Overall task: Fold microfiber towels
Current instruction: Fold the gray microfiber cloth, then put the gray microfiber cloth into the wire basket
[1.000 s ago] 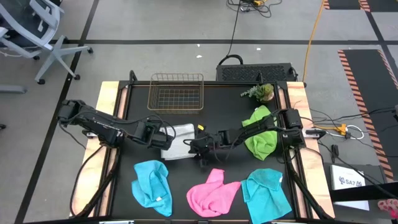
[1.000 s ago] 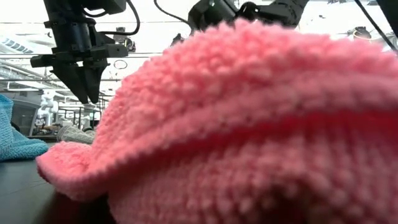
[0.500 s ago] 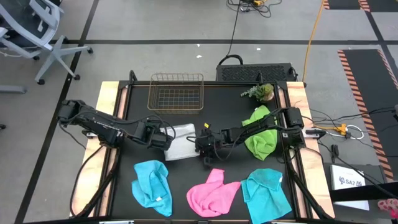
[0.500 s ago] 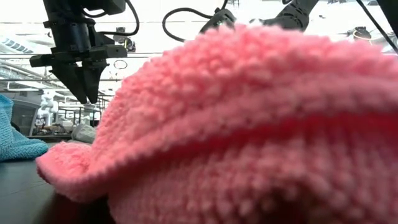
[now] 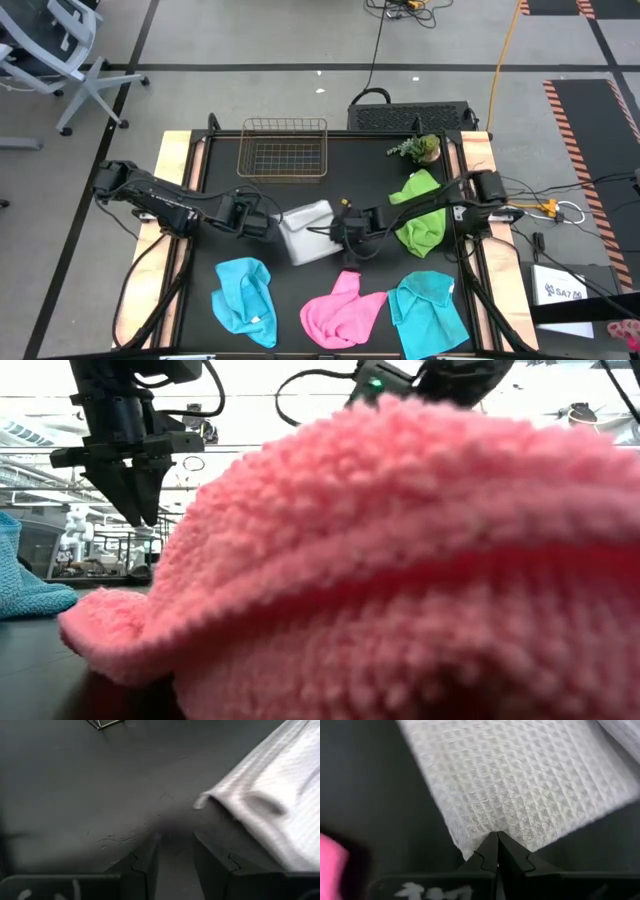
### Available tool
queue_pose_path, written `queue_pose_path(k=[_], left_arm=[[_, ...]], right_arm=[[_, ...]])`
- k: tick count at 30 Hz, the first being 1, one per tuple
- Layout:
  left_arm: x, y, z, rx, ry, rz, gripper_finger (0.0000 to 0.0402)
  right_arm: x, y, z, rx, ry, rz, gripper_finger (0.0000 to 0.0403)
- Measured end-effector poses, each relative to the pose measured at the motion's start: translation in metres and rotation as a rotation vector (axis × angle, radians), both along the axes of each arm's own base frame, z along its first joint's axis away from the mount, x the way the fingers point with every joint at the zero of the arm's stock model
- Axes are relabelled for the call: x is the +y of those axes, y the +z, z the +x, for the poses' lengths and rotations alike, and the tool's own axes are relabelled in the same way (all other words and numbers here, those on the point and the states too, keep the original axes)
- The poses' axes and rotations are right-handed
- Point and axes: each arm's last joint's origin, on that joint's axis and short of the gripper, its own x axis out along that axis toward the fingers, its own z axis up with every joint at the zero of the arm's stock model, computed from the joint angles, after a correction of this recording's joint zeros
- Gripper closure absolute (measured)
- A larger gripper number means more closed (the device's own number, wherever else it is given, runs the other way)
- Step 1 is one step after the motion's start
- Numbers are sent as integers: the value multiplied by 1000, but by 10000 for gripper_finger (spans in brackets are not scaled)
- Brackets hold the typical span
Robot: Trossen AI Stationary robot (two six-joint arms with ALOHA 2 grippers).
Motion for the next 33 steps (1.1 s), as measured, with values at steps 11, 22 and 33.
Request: queue_pose_path(k=[11, 22, 33], left_arm=[[-3, 7, 26, -219, -174, 66, 284], [0, 4, 41, -191, -426, 174, 284], [-13, -34, 69, 114, -1241, 346, 284]], right_arm=[[-4, 76, -21, -212, -83, 10, 403], [-4, 88, -29, -210, -147, 141, 391], [-16, 86, -29, -190, -244, 176, 320]])
